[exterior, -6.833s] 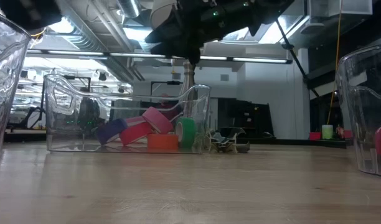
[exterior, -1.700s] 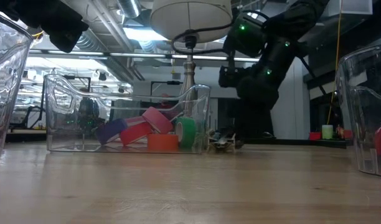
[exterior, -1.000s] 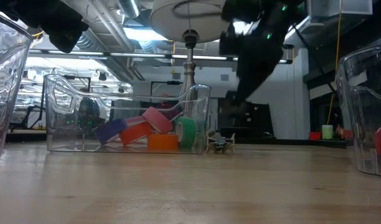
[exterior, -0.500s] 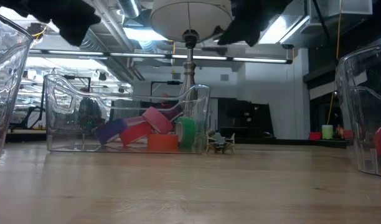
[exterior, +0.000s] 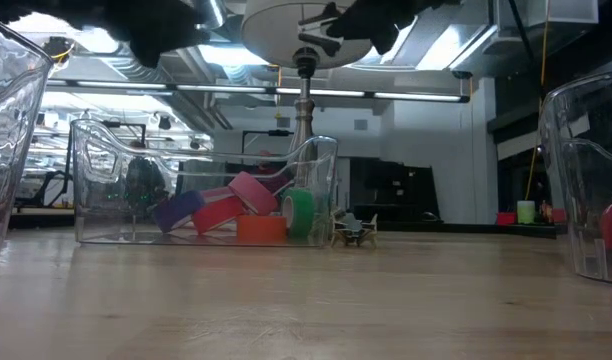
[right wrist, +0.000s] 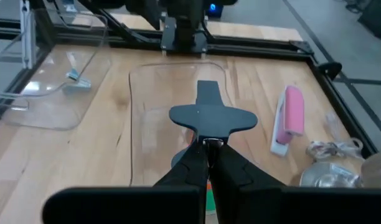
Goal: Pick and place Stapler, Stapler remover, tape
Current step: Put the black staple remover into the bottom left transparent bin
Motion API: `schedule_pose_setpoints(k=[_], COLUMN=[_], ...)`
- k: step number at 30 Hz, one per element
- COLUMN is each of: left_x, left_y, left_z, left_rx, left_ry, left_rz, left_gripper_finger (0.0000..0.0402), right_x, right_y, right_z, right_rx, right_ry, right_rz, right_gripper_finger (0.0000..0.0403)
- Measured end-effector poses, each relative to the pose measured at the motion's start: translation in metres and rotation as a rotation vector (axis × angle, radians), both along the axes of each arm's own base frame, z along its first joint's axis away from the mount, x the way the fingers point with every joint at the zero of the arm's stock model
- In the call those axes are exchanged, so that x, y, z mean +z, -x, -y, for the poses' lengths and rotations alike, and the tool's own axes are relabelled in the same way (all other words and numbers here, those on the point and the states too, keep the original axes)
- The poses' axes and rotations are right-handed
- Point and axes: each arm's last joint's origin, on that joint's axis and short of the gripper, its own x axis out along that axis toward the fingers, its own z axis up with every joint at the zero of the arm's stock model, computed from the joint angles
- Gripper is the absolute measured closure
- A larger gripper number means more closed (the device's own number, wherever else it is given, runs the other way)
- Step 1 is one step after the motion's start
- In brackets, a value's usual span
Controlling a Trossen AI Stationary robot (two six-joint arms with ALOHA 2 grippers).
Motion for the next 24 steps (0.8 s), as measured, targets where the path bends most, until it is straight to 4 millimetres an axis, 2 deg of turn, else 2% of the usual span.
schedule_pose_setpoints(k=[6,10,17,24], left_x=[0.0,-0.003,0.009,0.013], left_y=[-0.022,-0.038,-0.072,-0.092], left_z=[-0.008,-0.011,-0.014,-0.021], left_rx=[0.059,0.057,0.039,0.051], left_ry=[-0.028,-0.04,-0.097,-0.089], left_rz=[0.088,0.09,0.06,0.049], left_gripper_finger=[0.0184,0.0184,0.0192,0.0194], right_x=[0.002,0.003,0.003,0.003], right_y=[-0.001,-0.001,-0.001,-0.001], right_z=[-0.001,-0.002,-0.002,-0.002], right_rx=[0.023,0.031,0.032,0.034], right_ry=[0.033,0.043,0.046,0.049], right_rz=[0.025,0.028,0.028,0.029], right_gripper_finger=[0.0397,0.0397,0.0397,0.0397])
